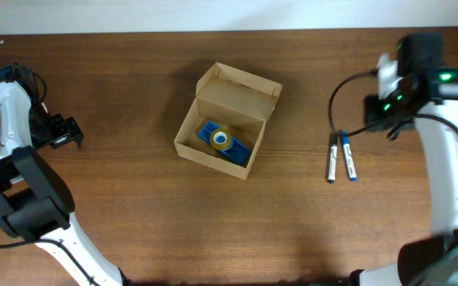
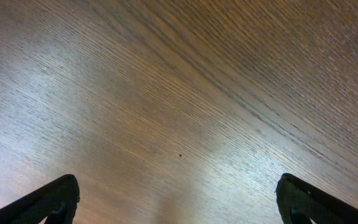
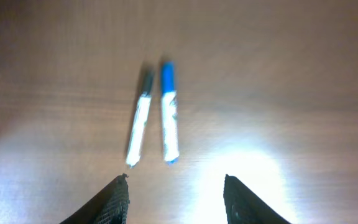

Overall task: Pack container
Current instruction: 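Release the highlighter and reach the right gripper to the black marker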

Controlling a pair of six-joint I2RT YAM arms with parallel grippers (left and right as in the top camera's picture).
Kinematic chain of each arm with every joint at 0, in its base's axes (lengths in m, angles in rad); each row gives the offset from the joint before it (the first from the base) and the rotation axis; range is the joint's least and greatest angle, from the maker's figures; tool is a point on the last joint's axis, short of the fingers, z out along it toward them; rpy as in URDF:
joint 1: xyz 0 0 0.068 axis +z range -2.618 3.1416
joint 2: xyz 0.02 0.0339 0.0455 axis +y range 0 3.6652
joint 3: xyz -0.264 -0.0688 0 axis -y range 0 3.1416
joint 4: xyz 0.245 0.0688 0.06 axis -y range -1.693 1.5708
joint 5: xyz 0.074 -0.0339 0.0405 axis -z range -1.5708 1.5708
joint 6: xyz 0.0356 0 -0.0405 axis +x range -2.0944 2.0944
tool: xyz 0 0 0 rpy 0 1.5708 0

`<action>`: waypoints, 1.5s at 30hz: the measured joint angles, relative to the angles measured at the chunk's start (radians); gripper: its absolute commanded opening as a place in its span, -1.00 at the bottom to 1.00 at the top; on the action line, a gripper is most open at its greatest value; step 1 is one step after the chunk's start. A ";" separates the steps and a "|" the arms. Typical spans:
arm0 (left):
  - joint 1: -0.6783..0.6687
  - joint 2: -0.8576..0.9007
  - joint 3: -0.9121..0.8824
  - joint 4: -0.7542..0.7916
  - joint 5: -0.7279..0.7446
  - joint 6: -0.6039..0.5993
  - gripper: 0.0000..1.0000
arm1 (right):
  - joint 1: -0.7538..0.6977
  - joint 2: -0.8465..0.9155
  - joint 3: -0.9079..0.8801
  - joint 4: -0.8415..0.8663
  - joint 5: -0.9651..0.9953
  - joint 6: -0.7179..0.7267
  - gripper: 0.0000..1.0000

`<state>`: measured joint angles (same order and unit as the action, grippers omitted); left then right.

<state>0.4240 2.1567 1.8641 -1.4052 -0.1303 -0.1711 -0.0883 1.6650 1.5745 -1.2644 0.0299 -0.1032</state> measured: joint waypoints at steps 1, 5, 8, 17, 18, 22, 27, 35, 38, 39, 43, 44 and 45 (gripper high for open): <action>0.000 0.000 0.000 0.000 0.000 0.000 0.99 | 0.002 0.016 -0.063 0.028 -0.021 0.014 -0.03; 0.000 0.000 0.000 0.000 0.000 0.000 0.99 | 0.009 0.076 -0.250 0.132 -0.076 0.060 -0.03; 0.000 0.000 0.000 0.000 0.000 0.000 1.00 | 0.010 0.102 -0.326 0.193 -0.094 0.092 -0.03; 0.000 0.000 0.000 0.000 0.000 0.000 1.00 | 0.025 0.162 -0.345 0.287 -0.130 0.172 -0.15; 0.000 0.000 0.000 0.000 0.000 0.000 1.00 | 0.028 0.169 -0.345 0.300 -0.130 0.195 -0.15; 0.000 0.000 0.000 0.000 0.000 0.000 0.99 | 0.040 0.192 -0.345 0.333 -0.109 0.282 -0.15; 0.000 0.000 0.000 0.000 0.000 0.000 0.99 | 0.069 0.205 -0.345 0.364 -0.070 0.342 -0.10; 0.000 0.000 0.000 0.000 0.000 0.000 0.99 | 0.083 0.272 -0.345 0.392 -0.043 0.375 -0.11; 0.000 0.000 0.000 0.000 0.000 0.000 0.99 | 0.083 0.287 -0.341 0.395 -0.041 0.378 -0.48; 0.000 0.000 0.000 0.000 0.000 0.000 1.00 | 0.083 0.287 -0.341 0.395 -0.039 0.376 -0.70; 0.000 0.000 0.000 0.000 0.000 0.000 1.00 | 0.083 0.288 -0.336 0.392 -0.034 0.386 -0.92; 0.000 0.000 0.000 0.000 0.000 0.000 0.99 | 0.083 0.289 -0.336 0.391 -0.034 0.385 -0.92; 0.000 0.000 0.000 0.000 0.000 0.000 1.00 | 0.083 0.289 -0.336 0.391 -0.035 0.379 -0.92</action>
<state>0.4240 2.1567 1.8641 -1.4055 -0.1303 -0.1711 -0.0055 1.9537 1.2388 -0.8730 -0.0051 0.2756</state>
